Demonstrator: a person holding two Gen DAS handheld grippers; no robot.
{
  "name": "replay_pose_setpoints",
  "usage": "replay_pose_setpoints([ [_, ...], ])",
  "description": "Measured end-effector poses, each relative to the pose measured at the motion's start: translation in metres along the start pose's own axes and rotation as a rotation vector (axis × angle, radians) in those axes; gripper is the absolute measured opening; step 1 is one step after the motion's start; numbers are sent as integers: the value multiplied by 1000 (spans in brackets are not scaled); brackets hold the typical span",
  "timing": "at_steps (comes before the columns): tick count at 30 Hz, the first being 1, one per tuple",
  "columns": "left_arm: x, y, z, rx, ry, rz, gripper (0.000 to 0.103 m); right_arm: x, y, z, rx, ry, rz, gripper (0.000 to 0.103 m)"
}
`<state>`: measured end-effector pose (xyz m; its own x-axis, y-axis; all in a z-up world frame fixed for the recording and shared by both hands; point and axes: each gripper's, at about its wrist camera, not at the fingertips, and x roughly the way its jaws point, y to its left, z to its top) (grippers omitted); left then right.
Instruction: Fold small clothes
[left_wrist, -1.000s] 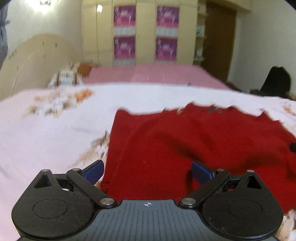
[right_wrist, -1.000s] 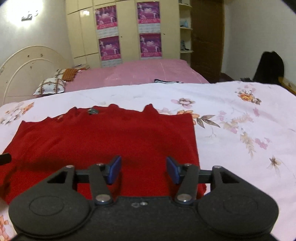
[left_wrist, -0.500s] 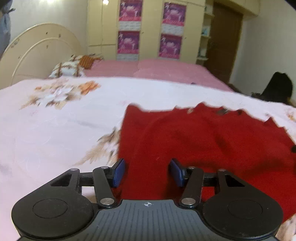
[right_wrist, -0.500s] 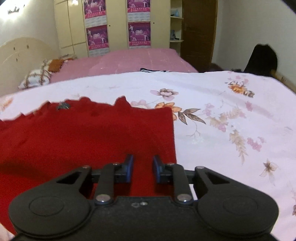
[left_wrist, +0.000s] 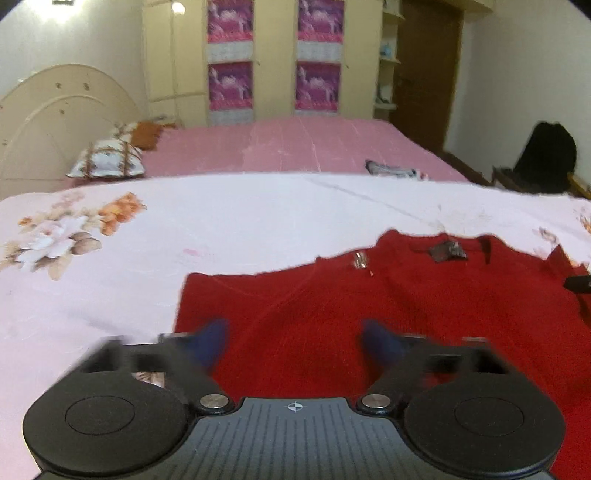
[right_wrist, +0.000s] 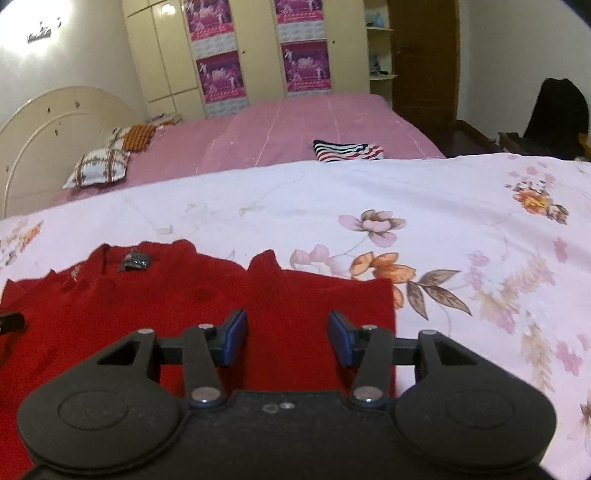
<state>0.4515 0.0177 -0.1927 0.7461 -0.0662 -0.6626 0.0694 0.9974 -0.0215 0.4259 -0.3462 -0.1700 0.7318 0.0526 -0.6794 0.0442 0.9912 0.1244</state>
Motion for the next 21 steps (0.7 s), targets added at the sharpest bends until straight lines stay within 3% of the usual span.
replay_pose_setpoints([
  [2, 5, 0, 0, -8, 0, 2, 40, 5, 4, -1, -33, 13, -15, 32],
  [5, 3, -4, 2, 3, -29, 24, 8, 0, 11, -4, -88, -14, -27, 18],
  [11, 2, -2, 3, -20, -65, 41, 4, -16, 11, -2, -90, -120, -67, 7],
  [13, 7, 1, 8, -29, -64, 44, 3, -19, 6, 4, -56, -151, -72, 7],
  [18, 7, 4, 18, -36, -88, 37, 2, -8, 0, 3, -31, -130, -114, 7],
  [21, 10, 4, 18, -23, -85, 35, 2, -23, -3, 5, 29, -203, -96, 7],
])
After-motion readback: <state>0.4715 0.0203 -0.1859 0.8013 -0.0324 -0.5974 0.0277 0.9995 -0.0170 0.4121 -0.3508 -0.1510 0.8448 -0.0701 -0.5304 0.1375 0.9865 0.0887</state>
